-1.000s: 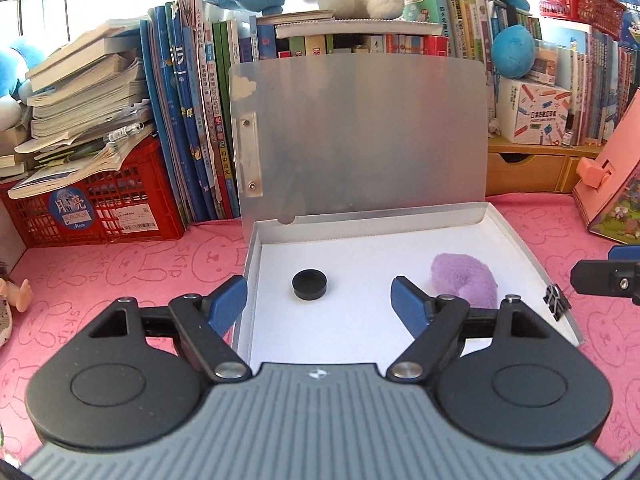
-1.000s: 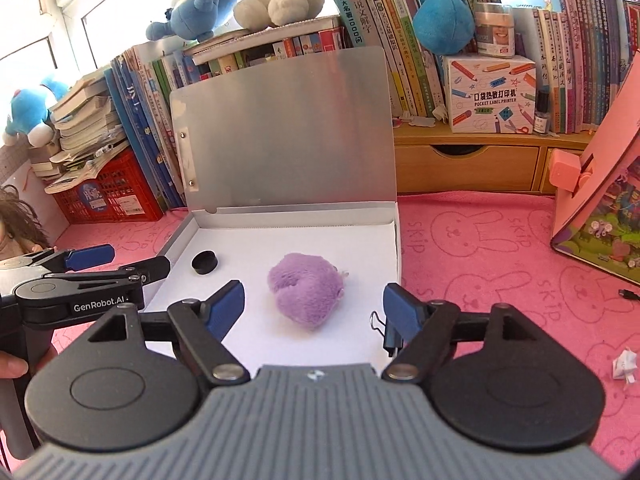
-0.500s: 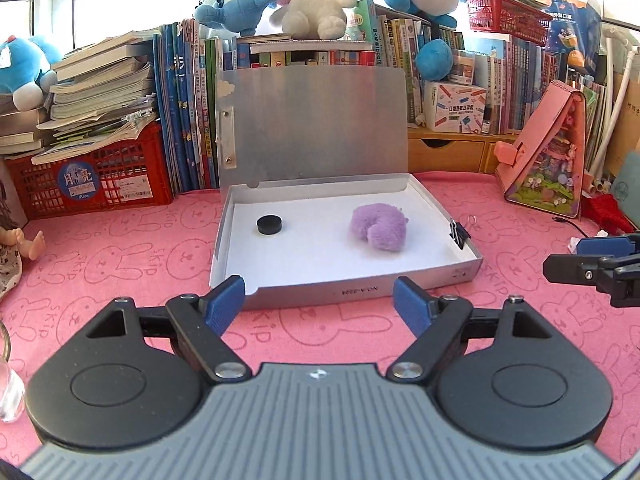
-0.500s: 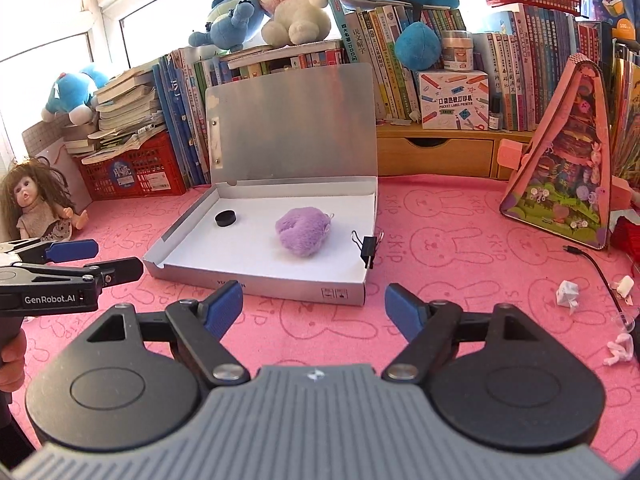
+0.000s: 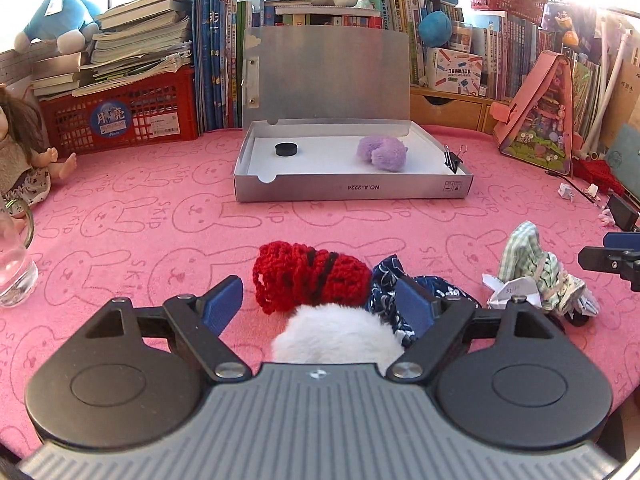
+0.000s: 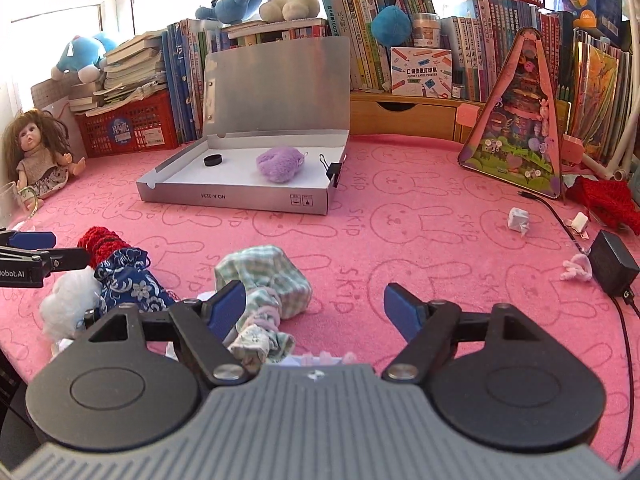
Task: Organize objects
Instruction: 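Move the left gripper back to the white fluffy pompom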
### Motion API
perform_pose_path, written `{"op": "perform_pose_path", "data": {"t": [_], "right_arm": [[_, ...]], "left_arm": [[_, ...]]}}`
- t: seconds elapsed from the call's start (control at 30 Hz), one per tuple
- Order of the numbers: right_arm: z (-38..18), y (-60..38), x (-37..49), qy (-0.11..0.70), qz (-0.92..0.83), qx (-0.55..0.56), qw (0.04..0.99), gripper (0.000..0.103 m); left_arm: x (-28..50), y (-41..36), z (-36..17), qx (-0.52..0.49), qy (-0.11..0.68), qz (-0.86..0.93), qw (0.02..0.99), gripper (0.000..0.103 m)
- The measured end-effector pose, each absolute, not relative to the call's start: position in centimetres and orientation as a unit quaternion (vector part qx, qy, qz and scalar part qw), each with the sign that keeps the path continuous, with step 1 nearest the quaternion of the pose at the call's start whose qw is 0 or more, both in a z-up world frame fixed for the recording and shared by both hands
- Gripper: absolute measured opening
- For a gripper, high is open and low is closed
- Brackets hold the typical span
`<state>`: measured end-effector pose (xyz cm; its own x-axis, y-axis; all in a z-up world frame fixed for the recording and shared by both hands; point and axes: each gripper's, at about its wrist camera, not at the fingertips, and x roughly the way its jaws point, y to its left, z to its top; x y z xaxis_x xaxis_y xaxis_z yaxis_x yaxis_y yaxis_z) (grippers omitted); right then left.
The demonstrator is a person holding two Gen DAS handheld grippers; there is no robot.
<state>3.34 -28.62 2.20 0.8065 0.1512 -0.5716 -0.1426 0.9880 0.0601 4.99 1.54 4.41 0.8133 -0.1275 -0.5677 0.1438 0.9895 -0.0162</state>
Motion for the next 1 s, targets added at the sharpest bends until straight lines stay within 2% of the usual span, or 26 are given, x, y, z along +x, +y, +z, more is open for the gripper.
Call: {"op": "perform_pose_path", "data": {"t": [0.23, 0.37, 0.5, 0.77, 1.0], "right_arm": [[0.2, -28.9, 1.2, 0.321, 0.084, -0.006, 0.943, 0.069], [-0.4, -28.7, 1.7, 0.324, 0.092, -0.001, 0.942, 0.069], [-0.9, -28.6, 2.2, 0.324, 0.097, 0.017, 0.941, 0.07], [-1.0, -28.6, 0.7, 0.287, 0.03, 0.05, 0.956, 0.085], [-1.7, -28.0, -0.6, 0.283, -0.007, 0.063, 0.957, 0.085]], "left_arm": [[2.3, 1.2, 2.7, 0.035, 0.283, -0.079, 0.955, 0.087], [1.9, 0.8, 1.9, 0.044, 0.281, -0.075, 0.956, 0.086], [2.0, 0.4, 1.6, 0.052, 0.274, -0.069, 0.958, 0.086], [2.2, 0.0, 1.0, 0.044, 0.273, -0.054, 0.96, 0.086], [2.4, -0.1, 0.5, 0.031, 0.274, -0.05, 0.96, 0.086]]}}
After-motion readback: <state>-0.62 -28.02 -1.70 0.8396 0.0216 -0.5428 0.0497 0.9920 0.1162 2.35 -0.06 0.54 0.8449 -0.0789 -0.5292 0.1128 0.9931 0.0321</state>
